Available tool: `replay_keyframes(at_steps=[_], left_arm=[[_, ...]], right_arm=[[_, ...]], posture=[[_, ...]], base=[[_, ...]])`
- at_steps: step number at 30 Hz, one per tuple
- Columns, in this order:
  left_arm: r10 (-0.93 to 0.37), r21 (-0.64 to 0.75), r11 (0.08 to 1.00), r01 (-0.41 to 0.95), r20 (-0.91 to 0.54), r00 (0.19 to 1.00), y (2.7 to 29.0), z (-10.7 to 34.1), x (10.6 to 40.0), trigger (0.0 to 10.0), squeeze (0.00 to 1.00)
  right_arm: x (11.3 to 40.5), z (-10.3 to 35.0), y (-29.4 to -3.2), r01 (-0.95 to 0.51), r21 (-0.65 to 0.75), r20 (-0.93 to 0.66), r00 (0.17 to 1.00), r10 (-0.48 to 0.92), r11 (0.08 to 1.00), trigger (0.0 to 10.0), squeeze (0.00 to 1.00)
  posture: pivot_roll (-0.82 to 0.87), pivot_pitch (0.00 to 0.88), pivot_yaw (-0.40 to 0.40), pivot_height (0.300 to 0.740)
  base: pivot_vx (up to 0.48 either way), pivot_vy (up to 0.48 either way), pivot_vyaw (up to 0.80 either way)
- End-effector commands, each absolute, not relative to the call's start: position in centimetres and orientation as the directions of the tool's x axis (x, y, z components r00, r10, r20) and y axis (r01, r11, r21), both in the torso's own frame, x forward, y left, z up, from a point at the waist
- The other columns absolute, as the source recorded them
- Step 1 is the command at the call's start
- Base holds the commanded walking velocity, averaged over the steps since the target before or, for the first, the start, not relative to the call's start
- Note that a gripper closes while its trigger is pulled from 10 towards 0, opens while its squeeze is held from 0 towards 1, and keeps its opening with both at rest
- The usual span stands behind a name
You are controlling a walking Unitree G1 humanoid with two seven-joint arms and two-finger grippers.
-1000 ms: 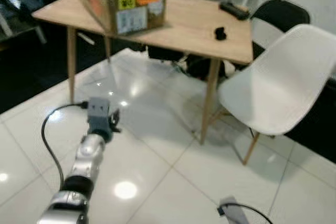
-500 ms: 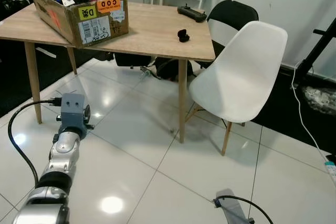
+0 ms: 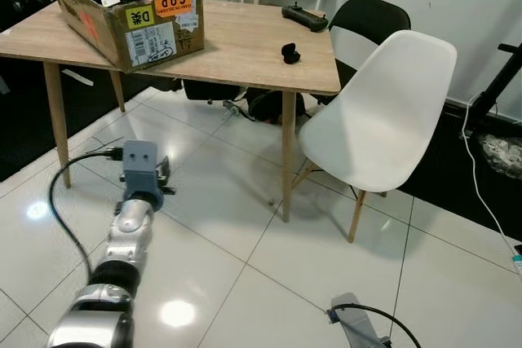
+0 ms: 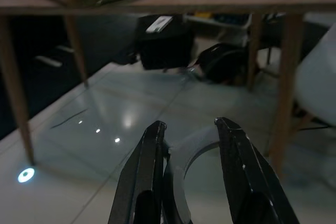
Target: Picking trash to rubbish bin
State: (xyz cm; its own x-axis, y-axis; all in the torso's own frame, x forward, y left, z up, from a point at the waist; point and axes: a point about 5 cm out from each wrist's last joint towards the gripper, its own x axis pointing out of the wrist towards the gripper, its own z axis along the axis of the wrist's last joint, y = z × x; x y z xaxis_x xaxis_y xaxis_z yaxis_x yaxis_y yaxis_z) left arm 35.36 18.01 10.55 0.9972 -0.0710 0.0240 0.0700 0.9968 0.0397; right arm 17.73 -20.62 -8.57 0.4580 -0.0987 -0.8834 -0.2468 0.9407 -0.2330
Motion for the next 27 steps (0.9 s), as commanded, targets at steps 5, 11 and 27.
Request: replay_keyframes(at_steps=[5, 11, 27], left_arm=[[-0.090, 0.024, 0.996, 0.089, 0.074, 0.993, 17.4, 11.9, 36.0, 10.0, 0.00], [-0.118, -0.006, 0.993, 0.120, 0.117, 0.986, 16.7, 13.1, 36.5, 10.0, 0.00], [-0.160, -0.025, 0.986, 0.168, 0.184, 0.970, 15.8, 14.7, 36.8, 10.0, 0.00]], right_arm=[[17.7, -8.6, -20.8, -0.244, -0.234, -0.886, 0.453, -0.103, 0.941, 10.0, 0.00], [17.6, -8.6, -20.9, -0.239, -0.231, -0.884, 0.456, -0.101, 0.943, 10.0, 0.00], [16.9, -8.8, -21.2, -0.242, -0.229, -0.890, 0.443, -0.103, 0.943, 10.0, 0.00]], posture=[[-0.01, 0.058, -0.030, 0.740], [-0.02, 0.056, -0.027, 0.740], [-0.03, 0.055, -0.030, 0.740]], base=[[0.340, 0.000, 0.00], [0.342, 0.000, 0.00], [0.342, 0.000, 0.00]])
